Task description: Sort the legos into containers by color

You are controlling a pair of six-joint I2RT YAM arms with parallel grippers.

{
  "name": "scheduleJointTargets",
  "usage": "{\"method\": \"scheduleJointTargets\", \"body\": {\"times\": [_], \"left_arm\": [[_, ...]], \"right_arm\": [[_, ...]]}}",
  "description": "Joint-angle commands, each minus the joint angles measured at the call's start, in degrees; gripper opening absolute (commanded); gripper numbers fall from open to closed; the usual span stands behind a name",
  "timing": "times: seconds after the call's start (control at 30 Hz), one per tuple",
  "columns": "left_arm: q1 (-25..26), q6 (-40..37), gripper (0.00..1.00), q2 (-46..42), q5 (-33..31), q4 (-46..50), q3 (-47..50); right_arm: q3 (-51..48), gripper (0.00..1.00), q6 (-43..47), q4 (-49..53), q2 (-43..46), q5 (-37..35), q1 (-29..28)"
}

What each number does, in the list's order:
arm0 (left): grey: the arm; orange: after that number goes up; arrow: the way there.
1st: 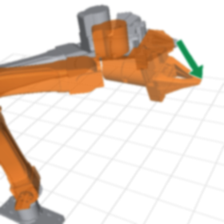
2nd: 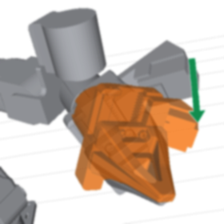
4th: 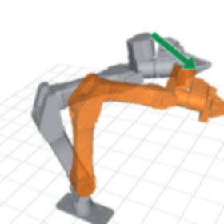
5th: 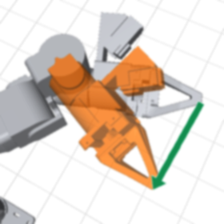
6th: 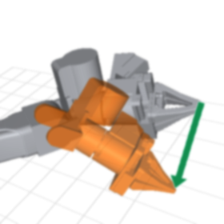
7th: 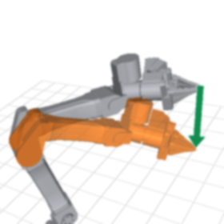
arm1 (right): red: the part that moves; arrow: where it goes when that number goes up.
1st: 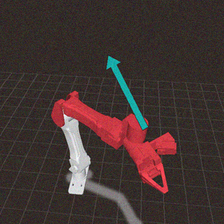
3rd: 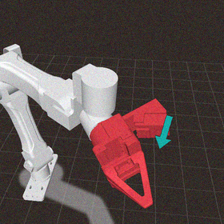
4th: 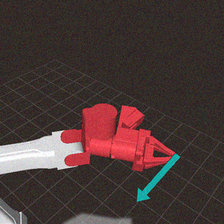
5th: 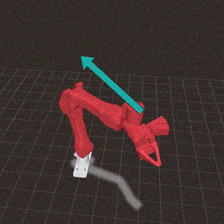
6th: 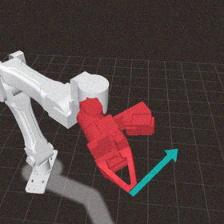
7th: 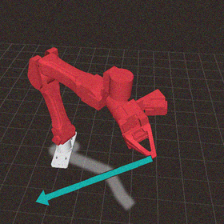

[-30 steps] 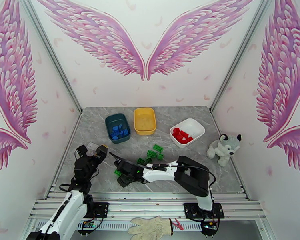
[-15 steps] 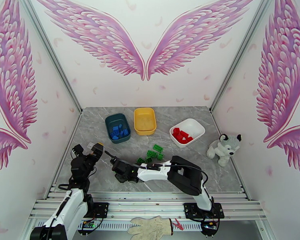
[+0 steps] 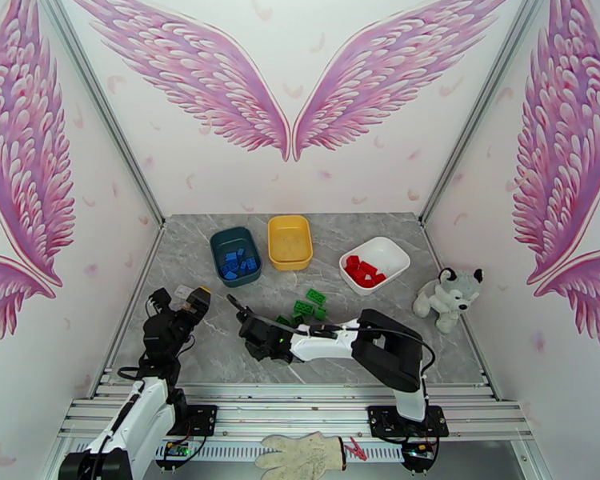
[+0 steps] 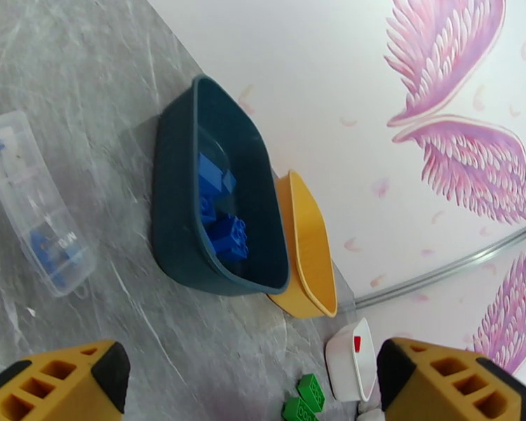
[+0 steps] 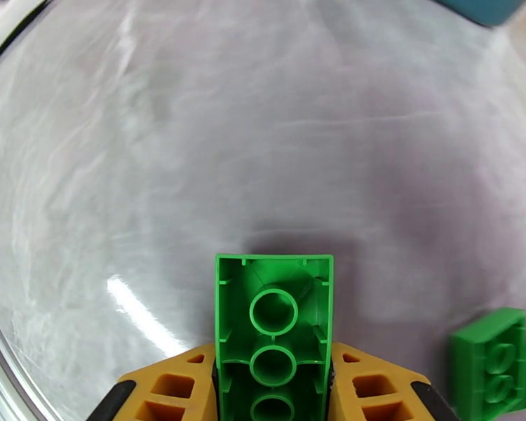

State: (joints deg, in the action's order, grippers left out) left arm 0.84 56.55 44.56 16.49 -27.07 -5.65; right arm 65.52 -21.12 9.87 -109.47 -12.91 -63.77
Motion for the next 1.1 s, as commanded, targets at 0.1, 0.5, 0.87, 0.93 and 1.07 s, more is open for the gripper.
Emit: {"method": "scheduleJointTargets", "body": {"times": [0.1,0.5,0.87,0.93,1.07], "left_arm": [[10.32,-7.01,0.99,5.13,-4.78,0.63,-6.22],[20.13,-6.81,0.99,29.76,-4.0,-16.77,-10.9],[25.83,-10.68,0.99,37.24,-5.24,-16.66,-16.04],[26.09,-11.49,0.99,36.15,-5.92,-15.25,-16.23],[26.32,-13.35,0.99,31.98,-7.88,-11.29,-15.9]], "right_arm": [[-0.27,0.27,-4.57,1.01,6.68,-0.11,8.68],[14.82,0.27,-8.11,7.32,2.15,2.3,24.37],[36.55,0.42,-7.01,16.75,-12.16,4.48,29.42],[39.94,0.51,-6.74,18.46,-14.09,4.63,29.73],[41.63,0.67,-5.97,19.24,-14.34,5.47,29.8]]}}
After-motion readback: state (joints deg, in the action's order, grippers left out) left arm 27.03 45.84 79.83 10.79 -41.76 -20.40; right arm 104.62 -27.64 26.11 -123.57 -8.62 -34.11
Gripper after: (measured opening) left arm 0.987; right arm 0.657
